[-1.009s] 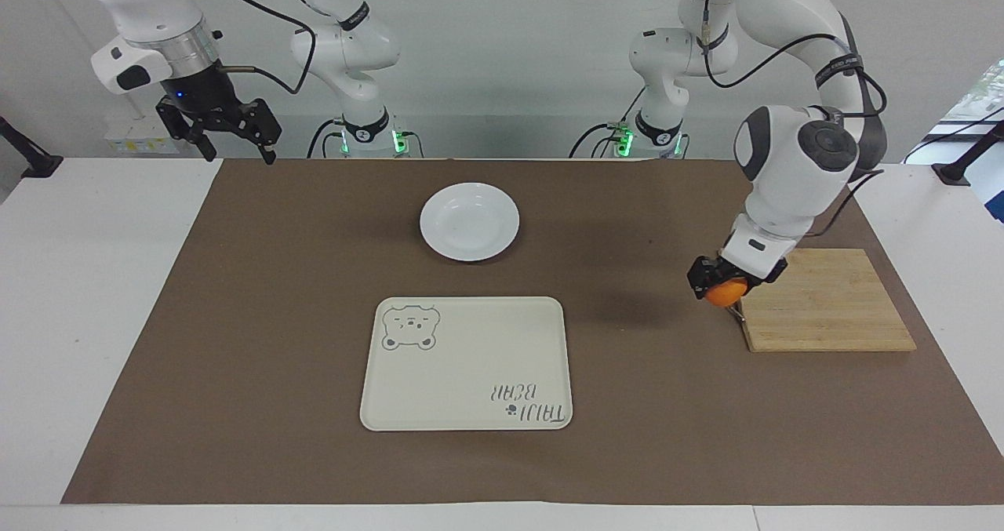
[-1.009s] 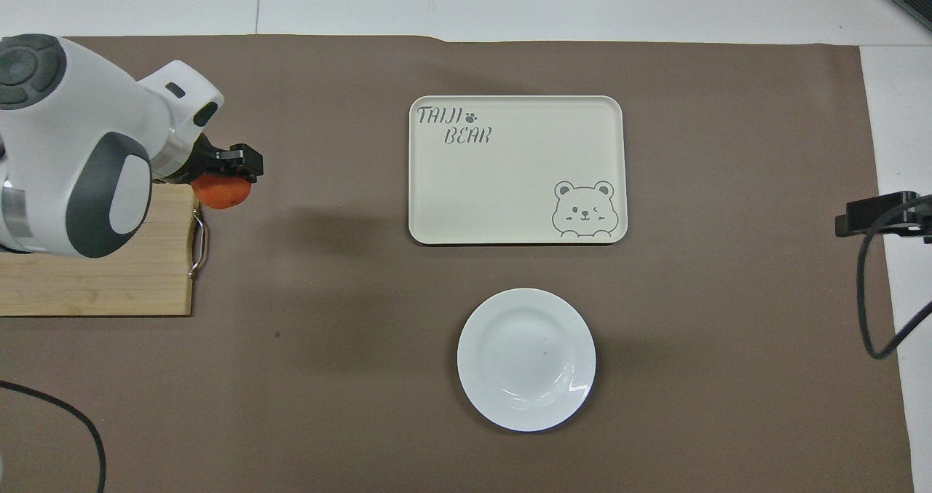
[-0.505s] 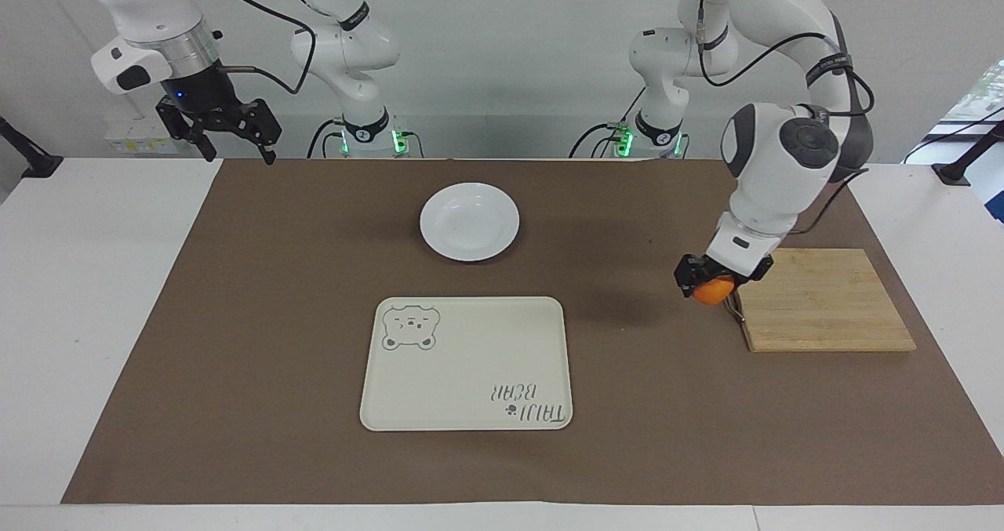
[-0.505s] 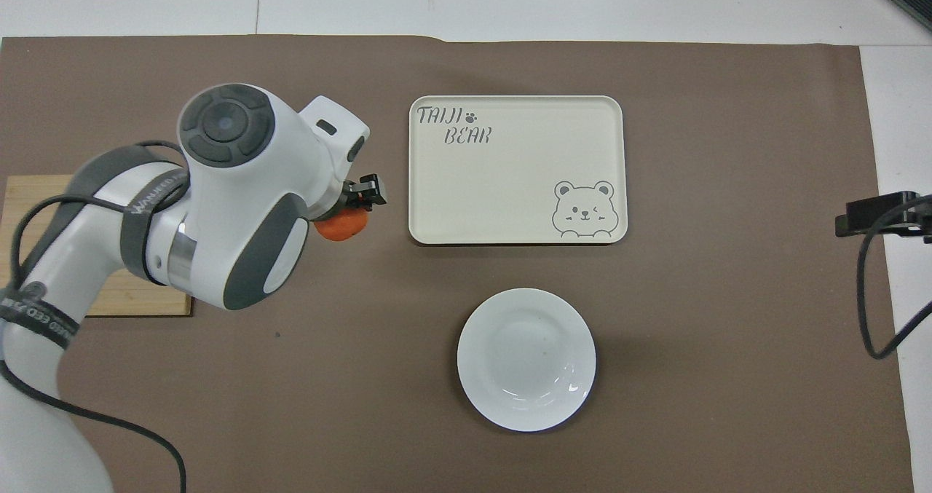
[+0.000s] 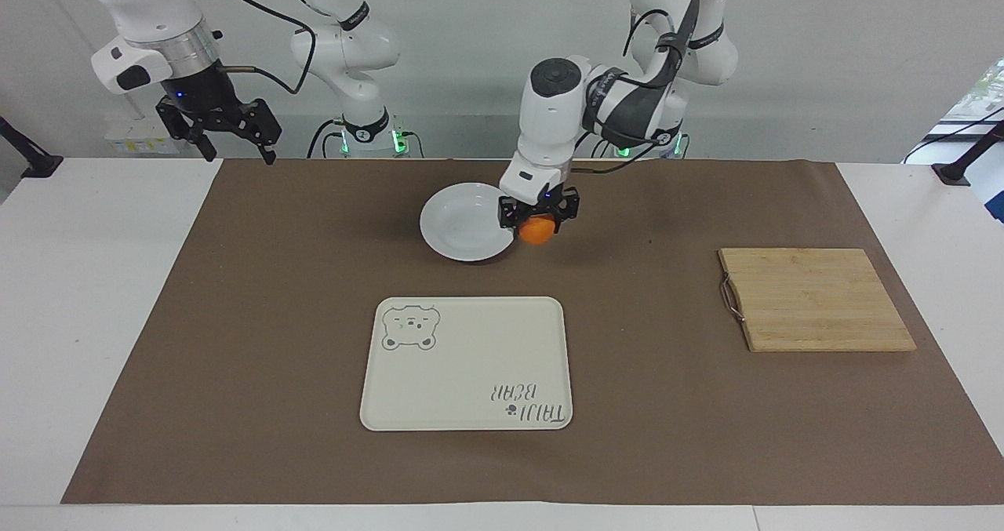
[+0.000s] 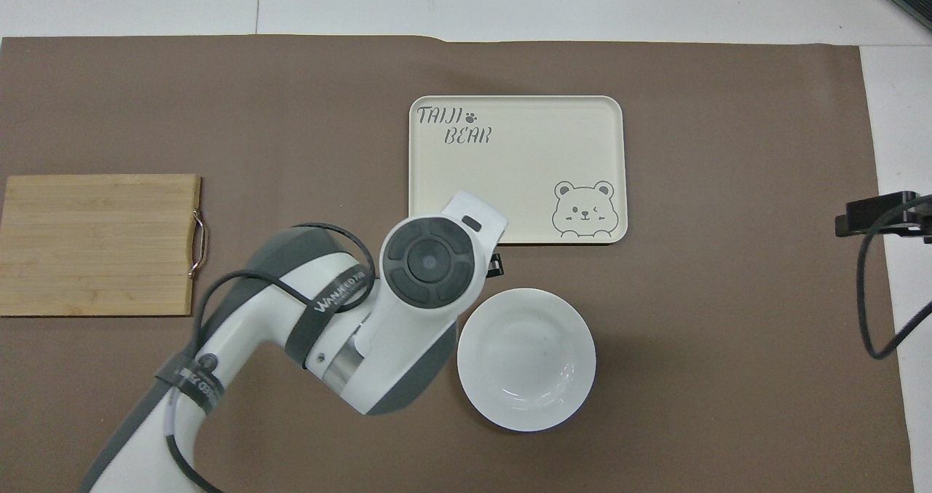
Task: Place orange and plate with both arms
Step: 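Lift the orange and carry it over the white plate with the left gripper, then open the left gripper to drop the orange onto the plate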
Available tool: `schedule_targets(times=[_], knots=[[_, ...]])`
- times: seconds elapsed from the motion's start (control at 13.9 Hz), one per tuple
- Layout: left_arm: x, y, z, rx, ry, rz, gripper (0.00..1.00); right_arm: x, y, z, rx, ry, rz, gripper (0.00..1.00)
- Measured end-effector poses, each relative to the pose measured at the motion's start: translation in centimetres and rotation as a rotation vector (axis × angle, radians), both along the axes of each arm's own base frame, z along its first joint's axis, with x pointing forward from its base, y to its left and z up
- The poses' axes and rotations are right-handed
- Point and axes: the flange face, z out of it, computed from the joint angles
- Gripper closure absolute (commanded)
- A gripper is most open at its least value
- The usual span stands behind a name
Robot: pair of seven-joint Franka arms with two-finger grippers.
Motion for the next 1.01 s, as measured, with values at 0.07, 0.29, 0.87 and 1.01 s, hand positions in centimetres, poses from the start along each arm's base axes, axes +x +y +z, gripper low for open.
schedule_targets(times=[0.07, 0.29, 0.87, 1.01], knots=[[-1.7, -1.5, -1.1, -0.016, -0.012, -0.013, 1.0, 0.0, 0.0, 0.0, 0.0, 0.0, 0.0, 0.0], [-5.9, -4.3, -4.5, -0.026, -0.012, -0.057, 1.0, 0.0, 0.0, 0.0, 0.0, 0.0, 0.0, 0.0], [-9.2, -7.8, -10.6, -0.029, 0.01, -0.044, 0.0, 0.0, 0.0, 0.0, 0.0, 0.0, 0.0, 0.0], [-8.7, -7.6, -10.2, -0.032, 0.005, -0.031, 0.0, 0.0, 0.0, 0.0, 0.0, 0.0, 0.0, 0.0]])
